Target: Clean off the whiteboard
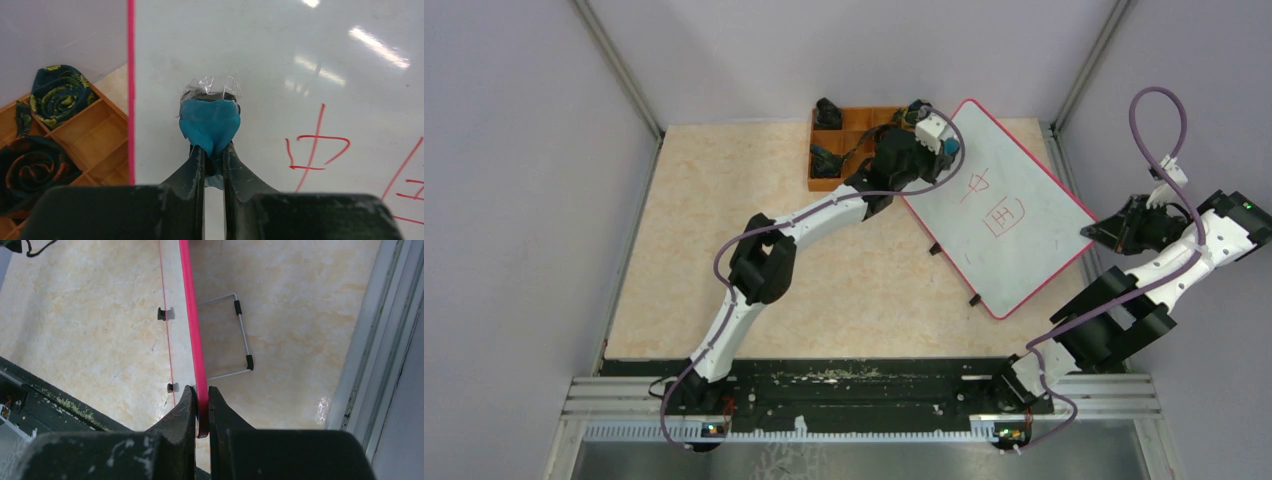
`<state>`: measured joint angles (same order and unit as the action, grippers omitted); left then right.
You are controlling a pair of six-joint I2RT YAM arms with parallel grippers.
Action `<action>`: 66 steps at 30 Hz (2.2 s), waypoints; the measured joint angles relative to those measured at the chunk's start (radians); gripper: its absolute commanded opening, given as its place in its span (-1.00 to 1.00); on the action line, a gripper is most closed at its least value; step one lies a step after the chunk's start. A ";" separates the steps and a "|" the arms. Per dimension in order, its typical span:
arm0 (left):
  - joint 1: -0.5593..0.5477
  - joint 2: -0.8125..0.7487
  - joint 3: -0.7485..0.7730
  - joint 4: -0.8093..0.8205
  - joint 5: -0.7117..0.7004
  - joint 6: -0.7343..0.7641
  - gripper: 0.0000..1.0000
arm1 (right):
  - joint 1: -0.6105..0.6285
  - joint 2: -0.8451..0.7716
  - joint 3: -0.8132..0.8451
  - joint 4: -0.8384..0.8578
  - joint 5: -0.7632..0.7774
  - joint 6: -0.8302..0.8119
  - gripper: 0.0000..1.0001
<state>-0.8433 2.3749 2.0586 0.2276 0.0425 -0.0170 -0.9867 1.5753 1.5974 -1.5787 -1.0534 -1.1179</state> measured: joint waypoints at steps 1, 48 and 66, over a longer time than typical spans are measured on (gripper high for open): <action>0.013 0.004 0.012 -0.010 0.010 -0.006 -0.99 | 0.000 0.000 0.000 0.000 0.000 0.000 -1.00; -0.135 0.148 0.284 -0.123 0.033 -0.055 -0.99 | -0.016 -0.022 -0.021 0.030 0.024 -0.005 -1.00; 0.038 0.149 0.256 -0.184 0.102 -0.050 -0.99 | -0.012 -0.026 -0.027 0.022 0.005 -0.008 -1.00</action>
<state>-0.8055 2.5240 2.3142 0.0433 0.1448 -0.0666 -0.9985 1.5494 1.5707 -1.5570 -1.0485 -1.1255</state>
